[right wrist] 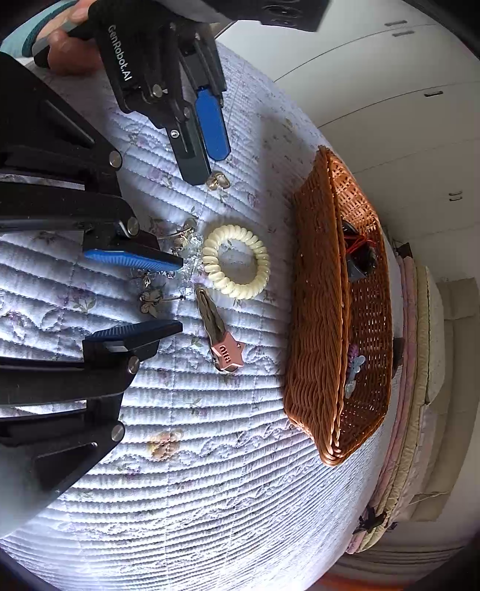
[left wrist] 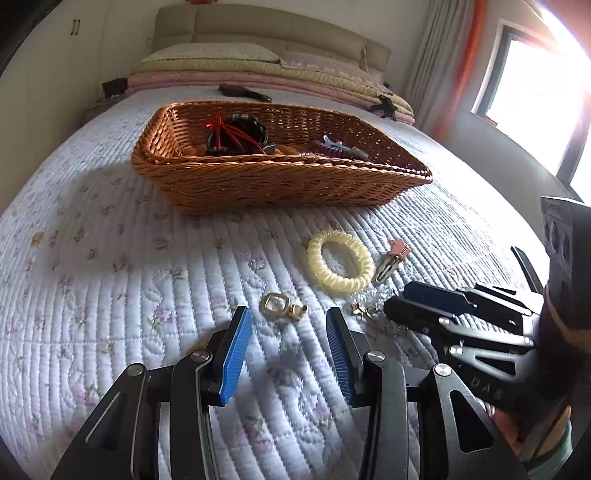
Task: Organize jewelry
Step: 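Grasp a gold ring with the left tool while the right grasps clear crystal jewelry, then carry the gold ring and crystal jewelry into the basket and open both tools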
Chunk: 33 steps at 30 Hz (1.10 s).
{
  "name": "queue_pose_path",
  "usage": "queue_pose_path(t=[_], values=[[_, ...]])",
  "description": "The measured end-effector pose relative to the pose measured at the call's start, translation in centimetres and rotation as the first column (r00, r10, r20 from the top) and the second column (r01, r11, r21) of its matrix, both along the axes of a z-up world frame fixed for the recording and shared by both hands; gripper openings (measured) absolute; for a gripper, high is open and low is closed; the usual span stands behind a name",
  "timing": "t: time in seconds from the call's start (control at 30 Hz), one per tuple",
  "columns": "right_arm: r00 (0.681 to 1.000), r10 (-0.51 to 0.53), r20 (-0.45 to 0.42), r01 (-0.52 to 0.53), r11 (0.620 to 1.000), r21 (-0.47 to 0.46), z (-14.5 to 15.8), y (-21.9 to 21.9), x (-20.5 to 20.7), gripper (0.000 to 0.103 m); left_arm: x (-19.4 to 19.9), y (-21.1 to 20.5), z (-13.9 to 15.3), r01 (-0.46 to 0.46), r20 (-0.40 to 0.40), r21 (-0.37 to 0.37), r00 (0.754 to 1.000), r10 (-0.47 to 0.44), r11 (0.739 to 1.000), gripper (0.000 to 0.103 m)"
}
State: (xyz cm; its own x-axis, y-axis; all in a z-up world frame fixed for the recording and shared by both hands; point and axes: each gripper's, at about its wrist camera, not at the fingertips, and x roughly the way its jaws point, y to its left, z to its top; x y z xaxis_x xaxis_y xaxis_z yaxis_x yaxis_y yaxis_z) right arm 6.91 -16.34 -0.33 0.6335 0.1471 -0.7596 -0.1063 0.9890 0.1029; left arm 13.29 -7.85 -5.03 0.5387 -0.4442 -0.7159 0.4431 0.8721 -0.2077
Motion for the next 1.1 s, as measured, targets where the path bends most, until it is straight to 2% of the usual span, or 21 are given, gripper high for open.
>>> queue_pose_path(t=[0.17, 0.23, 0.27, 0.3, 0.33, 0.5, 0.83, 1.1], values=[[1.000, 0.000, -0.003, 0.000, 0.999, -0.041, -0.1, 0.6, 0.4, 0.031, 0.8, -1.4, -0.2, -0.012, 0.011, 0.057, 1.000, 0.012, 0.998, 0.036], [1.000, 0.005, -0.006, -0.005, 0.998, -0.065, -0.2, 1.0, 0.5, 0.030, 0.9, -1.5, -0.3, -0.021, 0.020, 0.067, 1.000, 0.019, 0.998, 0.029], [1.000, 0.011, -0.005, -0.012, 0.997, -0.078, -0.2, 1.3, 0.7, 0.025, 1.0, -1.4, -0.4, -0.024, 0.021, 0.066, 1.000, 0.023, 0.997, 0.021], [1.000, 0.021, -0.005, -0.021, 0.996, -0.088, -0.2, 1.6, 0.7, 0.016, 1.0, -1.3, -0.4, -0.029, 0.019, 0.058, 0.999, 0.028, 0.998, 0.020], [0.999, 0.032, -0.004, -0.032, 0.995, -0.096, -0.3, 2.0, 0.6, 0.012, 1.0, -1.3, -0.3, -0.029, 0.018, 0.050, 0.999, 0.028, 0.998, 0.020], [0.999, 0.041, 0.004, -0.041, 0.994, -0.103, -0.2, 2.2, 0.6, 0.007, 0.6, -0.9, -0.4, -0.022, 0.027, 0.044, 0.999, 0.021, 0.999, 0.020], [0.996, 0.072, 0.061, -0.071, 0.997, -0.021, 1.2, 1.0, -1.6, 0.006, -1.8, 0.0, 0.2, -0.001, 0.066, 0.040, 0.998, -0.002, 0.999, 0.020], [0.989, 0.084, 0.121, -0.092, 0.994, 0.058, 3.3, -0.4, -3.6, 0.006, -3.2, 0.7, 1.2, 0.030, 0.123, 0.000, 0.992, -0.030, 1.000, 0.020]])
